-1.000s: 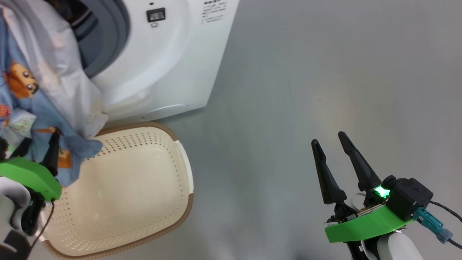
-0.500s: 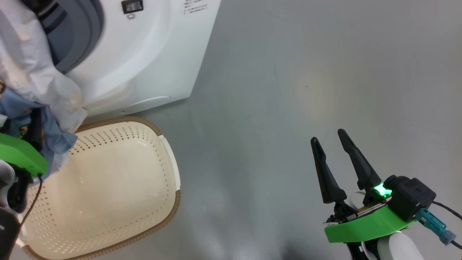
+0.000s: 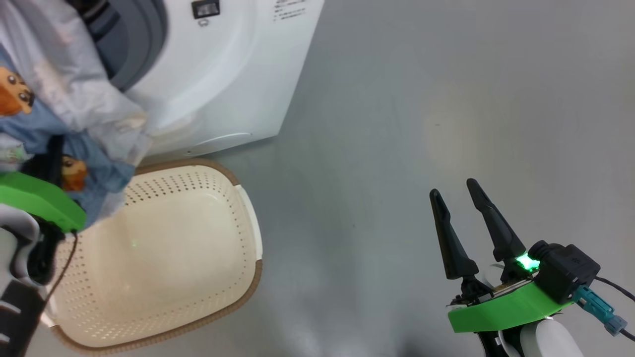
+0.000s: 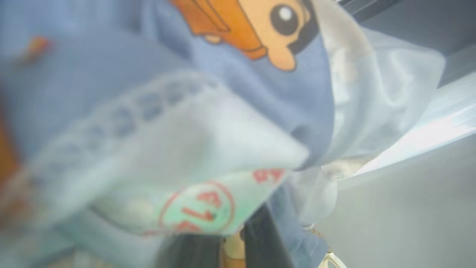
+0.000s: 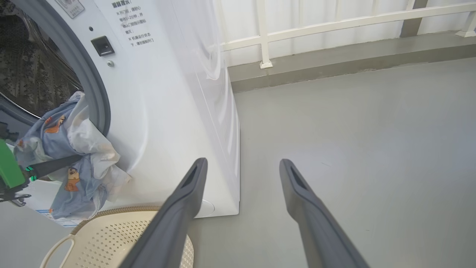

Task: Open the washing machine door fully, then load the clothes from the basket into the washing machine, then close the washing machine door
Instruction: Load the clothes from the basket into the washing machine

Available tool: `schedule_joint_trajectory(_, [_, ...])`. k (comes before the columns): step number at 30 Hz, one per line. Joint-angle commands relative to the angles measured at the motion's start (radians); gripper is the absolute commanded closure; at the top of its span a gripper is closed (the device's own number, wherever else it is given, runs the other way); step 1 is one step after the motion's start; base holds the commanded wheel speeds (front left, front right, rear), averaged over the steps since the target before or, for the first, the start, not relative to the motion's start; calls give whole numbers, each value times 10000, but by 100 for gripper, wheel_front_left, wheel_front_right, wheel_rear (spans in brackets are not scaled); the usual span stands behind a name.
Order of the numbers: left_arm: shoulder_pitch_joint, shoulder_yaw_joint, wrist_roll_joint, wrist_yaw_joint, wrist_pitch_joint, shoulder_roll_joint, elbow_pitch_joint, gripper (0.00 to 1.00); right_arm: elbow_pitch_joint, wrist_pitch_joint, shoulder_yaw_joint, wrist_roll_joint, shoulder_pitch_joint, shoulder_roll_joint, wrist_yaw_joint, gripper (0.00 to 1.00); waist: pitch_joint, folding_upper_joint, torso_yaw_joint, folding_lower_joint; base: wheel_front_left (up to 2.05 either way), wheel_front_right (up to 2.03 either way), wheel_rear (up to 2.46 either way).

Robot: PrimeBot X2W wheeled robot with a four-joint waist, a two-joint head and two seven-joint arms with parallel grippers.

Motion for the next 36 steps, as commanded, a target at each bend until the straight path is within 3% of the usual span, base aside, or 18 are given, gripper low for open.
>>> schedule_joint_trajectory(1, [185,422,133,-15,-136,491,-490,100,-150,-48,145,4,19,-45,16,0,-164,0,186,1,0,0,0])
schedule_joint_trajectory(15, [1486,2249,1029,-15,-137,913,-3666,100,150,-48,96,9,-76,-45,16,0,-446,0,680,1,0,0,0])
schedule_joint_trajectory(24, [-275,2176,781,-15,342,1571,-2950,100,-68,-48,379,194,11,-45,16,0,104,0,103,1,0,0,0])
schedule_joint_trajectory(36, [-2781,2116,1451,15,721,2434,-1649,100,-646,-48,803,622,367,-45,16,0,928,0,-1024,1,0,0,0])
